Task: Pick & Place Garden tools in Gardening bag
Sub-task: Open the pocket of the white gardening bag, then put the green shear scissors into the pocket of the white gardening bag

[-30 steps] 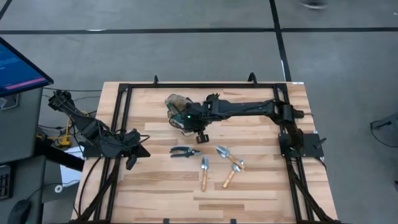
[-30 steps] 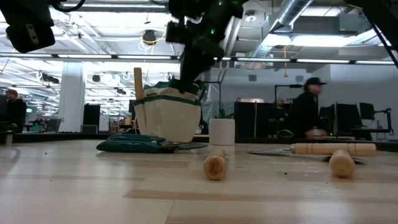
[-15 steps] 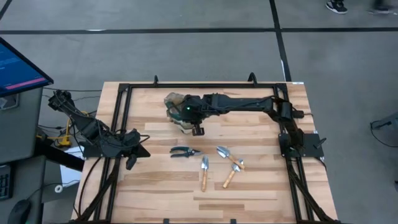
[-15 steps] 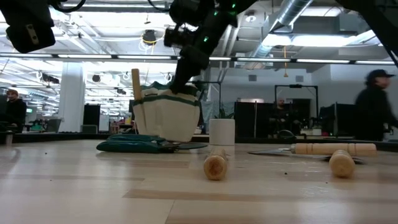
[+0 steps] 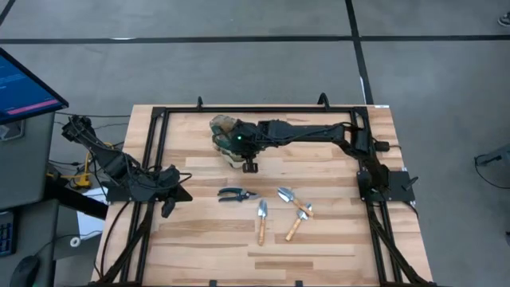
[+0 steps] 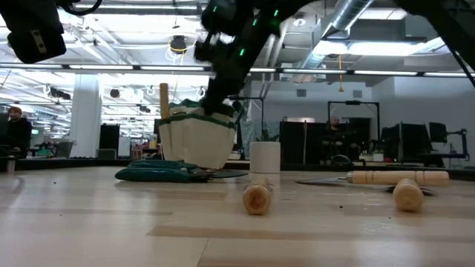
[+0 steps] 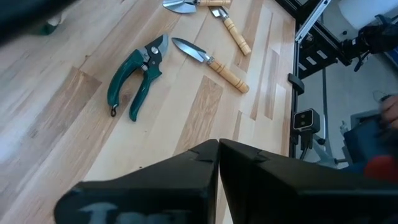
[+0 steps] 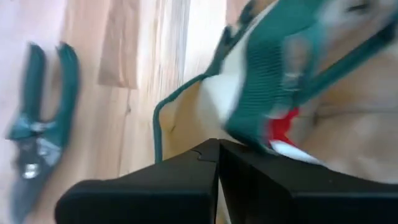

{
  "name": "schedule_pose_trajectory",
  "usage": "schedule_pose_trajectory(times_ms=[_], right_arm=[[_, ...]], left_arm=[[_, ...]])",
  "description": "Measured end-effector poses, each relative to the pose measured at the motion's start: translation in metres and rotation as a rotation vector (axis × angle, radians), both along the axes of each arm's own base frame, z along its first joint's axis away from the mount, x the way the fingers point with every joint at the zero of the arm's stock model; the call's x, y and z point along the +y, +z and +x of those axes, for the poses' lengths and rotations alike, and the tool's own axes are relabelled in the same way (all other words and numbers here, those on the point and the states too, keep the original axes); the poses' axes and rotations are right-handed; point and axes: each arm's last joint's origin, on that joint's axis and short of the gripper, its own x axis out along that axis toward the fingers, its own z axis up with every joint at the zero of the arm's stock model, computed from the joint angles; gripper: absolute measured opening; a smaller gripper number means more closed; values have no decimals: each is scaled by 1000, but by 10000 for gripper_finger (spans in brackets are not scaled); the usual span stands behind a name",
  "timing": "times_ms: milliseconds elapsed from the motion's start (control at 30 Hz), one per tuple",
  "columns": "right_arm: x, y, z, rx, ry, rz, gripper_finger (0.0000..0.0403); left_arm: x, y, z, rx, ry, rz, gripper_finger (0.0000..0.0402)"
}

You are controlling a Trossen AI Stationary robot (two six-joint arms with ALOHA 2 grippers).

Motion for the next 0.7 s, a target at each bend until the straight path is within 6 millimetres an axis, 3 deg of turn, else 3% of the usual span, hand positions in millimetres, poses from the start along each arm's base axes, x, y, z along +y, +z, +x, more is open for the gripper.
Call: schedule_pose_trajectory(times_ms=[200,333,567,700], right_arm=[[22,53,-18,-75,-23,36,0],[51,72,-27,-102,-4,73,21],[100,53,-13,-104,25,134,147],[120,18,6,-87,37,150,226]], left_arm=[[0,0,0,-5,-11,23,1],[0,0,0,-7,-4,21,2],[0,0,0,-9,-1,18,28],[0,0,0,-5,-14,8,60]])
